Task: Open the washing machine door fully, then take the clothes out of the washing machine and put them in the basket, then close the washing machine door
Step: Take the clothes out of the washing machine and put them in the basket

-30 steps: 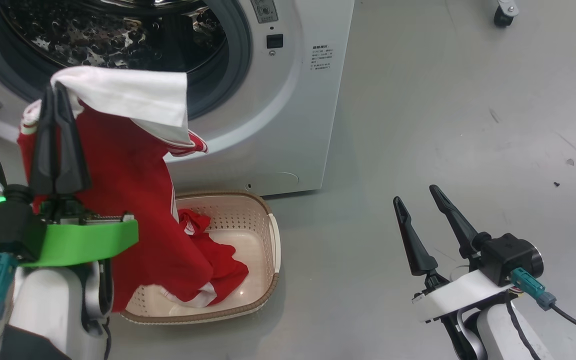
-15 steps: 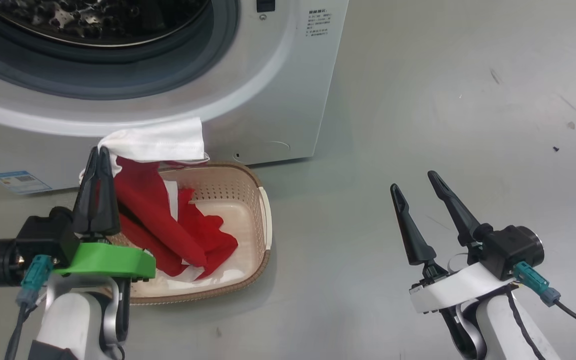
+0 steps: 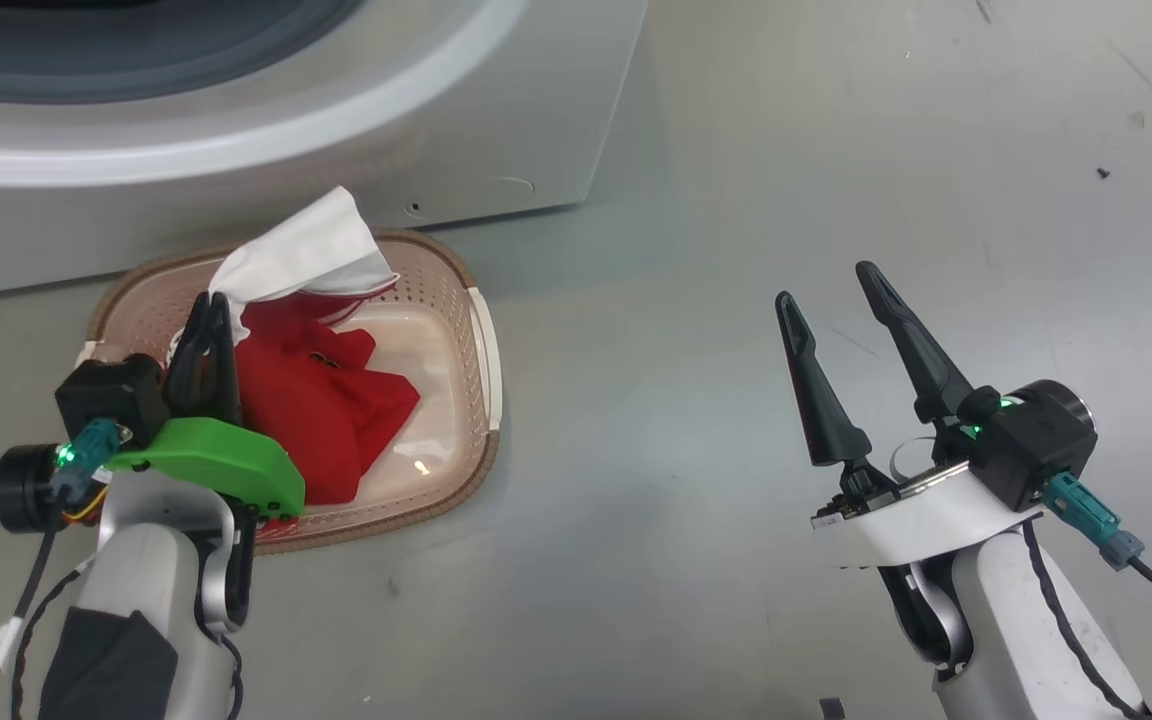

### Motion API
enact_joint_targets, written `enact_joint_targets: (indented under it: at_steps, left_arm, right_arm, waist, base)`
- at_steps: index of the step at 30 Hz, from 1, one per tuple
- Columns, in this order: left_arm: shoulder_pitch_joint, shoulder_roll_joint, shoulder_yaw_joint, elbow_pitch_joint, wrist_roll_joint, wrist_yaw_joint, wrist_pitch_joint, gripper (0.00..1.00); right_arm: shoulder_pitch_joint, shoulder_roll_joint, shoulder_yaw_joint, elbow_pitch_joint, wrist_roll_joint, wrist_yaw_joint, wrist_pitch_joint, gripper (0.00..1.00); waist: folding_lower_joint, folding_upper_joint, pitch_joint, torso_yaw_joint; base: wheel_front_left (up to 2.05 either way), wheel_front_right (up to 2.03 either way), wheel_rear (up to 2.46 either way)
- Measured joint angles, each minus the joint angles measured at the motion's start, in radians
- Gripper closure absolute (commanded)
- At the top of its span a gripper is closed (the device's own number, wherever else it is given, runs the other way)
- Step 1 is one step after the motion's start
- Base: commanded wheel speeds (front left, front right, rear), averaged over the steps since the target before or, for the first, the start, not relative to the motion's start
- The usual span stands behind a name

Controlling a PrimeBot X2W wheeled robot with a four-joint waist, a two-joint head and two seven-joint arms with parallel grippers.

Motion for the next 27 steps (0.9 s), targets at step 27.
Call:
enact_joint_targets:
  at_steps: [27]
  left_arm:
    - [-0.34,0.057,0.057,0.408,-0.048,-0.041,0.124,1.0]
  right_arm:
    - [-0.162,0.003,0.025,-0.039,0.063,0.003,0.0,0.0]
  waist:
    - [0.0001,0.0,0.338,-0.092]
  base:
    - [0.0,0.0,0.0]
